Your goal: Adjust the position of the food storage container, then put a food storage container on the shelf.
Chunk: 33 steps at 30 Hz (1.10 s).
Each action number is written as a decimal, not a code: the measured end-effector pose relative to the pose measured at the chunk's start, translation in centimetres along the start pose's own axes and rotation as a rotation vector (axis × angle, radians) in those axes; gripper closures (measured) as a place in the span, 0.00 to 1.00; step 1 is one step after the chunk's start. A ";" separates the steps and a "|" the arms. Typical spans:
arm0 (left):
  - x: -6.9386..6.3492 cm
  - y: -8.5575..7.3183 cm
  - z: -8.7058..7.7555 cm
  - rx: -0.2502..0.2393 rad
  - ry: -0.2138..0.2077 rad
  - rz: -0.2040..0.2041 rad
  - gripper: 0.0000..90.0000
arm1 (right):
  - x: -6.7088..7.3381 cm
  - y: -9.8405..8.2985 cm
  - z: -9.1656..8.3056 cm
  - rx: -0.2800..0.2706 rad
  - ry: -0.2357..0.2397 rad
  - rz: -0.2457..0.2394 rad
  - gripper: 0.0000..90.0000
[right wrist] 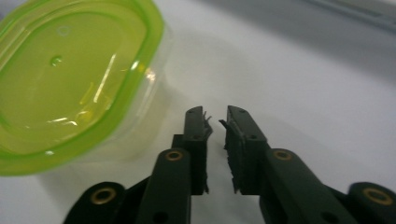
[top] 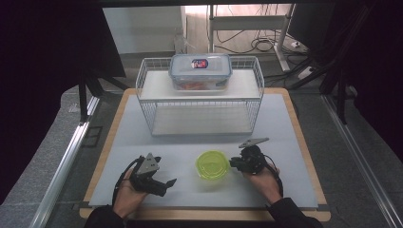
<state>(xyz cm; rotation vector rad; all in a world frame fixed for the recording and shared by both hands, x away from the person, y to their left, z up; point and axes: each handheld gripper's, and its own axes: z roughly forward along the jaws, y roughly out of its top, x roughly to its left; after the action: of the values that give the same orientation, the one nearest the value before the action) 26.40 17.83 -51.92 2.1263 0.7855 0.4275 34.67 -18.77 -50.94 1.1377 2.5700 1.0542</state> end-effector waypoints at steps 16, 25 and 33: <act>-0.1 -0.1 0.1 0.016 0.000 0.006 0.04 | -1.5 -0.6 -2.9 -0.110 -0.064 -0.006 0.36; 0.0 -0.1 0.1 0.014 -0.002 0.006 0.04 | -1.1 -0.2 -3.8 -0.119 -0.074 0.002 0.30; -0.1 0.0 0.2 0.016 -0.001 0.010 0.04 | -0.4 0.4 -4.4 -0.158 -0.016 0.037 0.38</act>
<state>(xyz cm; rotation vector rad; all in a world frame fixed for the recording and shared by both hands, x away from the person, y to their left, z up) 26.47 17.64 -52.08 2.1460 0.7807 0.4272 33.47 -21.25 -47.49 1.1529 2.4120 1.2267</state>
